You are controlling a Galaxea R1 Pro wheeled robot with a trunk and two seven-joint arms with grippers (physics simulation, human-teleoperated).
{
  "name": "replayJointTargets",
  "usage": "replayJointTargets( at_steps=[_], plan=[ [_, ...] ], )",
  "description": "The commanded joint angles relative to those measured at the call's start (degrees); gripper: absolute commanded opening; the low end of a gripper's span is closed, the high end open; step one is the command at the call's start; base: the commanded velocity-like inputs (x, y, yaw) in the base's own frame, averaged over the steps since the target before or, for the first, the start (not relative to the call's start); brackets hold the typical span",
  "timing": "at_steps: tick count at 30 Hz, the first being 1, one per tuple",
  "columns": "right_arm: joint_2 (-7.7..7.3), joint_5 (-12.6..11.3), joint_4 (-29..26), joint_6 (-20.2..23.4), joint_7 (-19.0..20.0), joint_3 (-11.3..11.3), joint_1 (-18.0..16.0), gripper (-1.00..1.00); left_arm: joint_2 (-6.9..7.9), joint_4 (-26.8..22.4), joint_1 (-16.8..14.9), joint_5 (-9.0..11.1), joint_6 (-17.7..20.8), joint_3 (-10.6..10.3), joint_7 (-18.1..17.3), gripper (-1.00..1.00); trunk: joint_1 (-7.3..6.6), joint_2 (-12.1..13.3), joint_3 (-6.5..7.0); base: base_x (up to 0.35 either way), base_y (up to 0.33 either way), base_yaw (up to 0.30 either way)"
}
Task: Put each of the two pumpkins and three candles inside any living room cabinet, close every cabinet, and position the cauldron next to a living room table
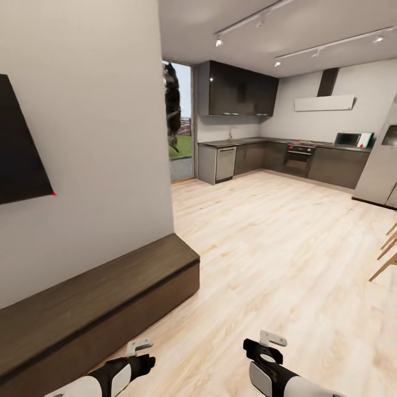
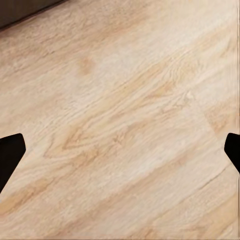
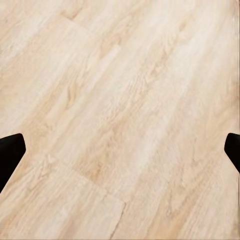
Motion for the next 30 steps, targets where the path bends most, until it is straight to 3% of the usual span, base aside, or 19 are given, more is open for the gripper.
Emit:
replayJointTargets(
  at_steps=[1,22,26,30],
  plan=[
    [0.00,-0.61,-0.01,-0.23,-0.19,0.48,-0.04,1.00,0.05,-0.12,-0.01,-0.59,0.30,0.50,0.04,1.00,0.03,-0.03,-0.06,0.139,-0.043,-0.262],
    [-0.09,-0.61,0.63,-0.23,-0.19,0.41,-0.04,1.00,-0.05,-0.12,-0.01,-0.65,0.42,0.48,-0.17,1.00,0.03,-0.03,-0.36,0.009,-0.003,-0.262],
    [-0.09,-0.61,0.77,-0.23,-0.19,0.36,-0.04,1.00,-0.76,-0.12,-0.01,-0.66,0.32,0.48,-0.40,1.00,0.03,-0.03,-0.52,0.000,0.000,-0.255],
    [-0.16,-0.61,0.80,-0.23,-0.19,0.37,-0.04,1.00,-1.59,-0.12,-0.01,-0.71,0.29,0.48,-0.46,1.00,-0.85,1.58,0.05,0.000,0.000,-0.233]
  ],
)
